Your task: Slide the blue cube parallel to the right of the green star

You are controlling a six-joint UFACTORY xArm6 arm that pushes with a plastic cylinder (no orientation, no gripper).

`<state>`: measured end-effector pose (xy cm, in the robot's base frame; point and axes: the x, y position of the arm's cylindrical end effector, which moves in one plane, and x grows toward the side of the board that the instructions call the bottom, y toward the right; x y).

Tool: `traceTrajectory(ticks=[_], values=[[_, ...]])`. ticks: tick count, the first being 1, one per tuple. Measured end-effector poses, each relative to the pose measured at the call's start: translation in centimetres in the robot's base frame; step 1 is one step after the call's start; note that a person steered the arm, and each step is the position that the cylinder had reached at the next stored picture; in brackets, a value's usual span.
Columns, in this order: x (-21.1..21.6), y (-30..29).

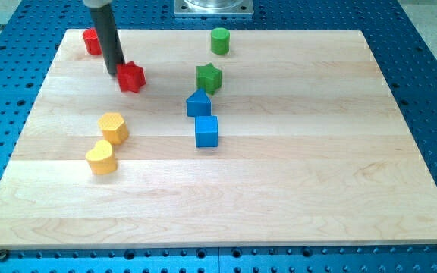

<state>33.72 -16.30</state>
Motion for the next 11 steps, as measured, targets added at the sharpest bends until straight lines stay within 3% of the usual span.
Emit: traceTrajectory(ticks=[2,3,5,6,8,9,10,11], values=[[12.2,-0.4],[15.1,9.2],[12.3,26.9],[11.6,28.8],[13.4,28.1],[12.3,28.5],[12.8,25.4],[15.0,17.2]])
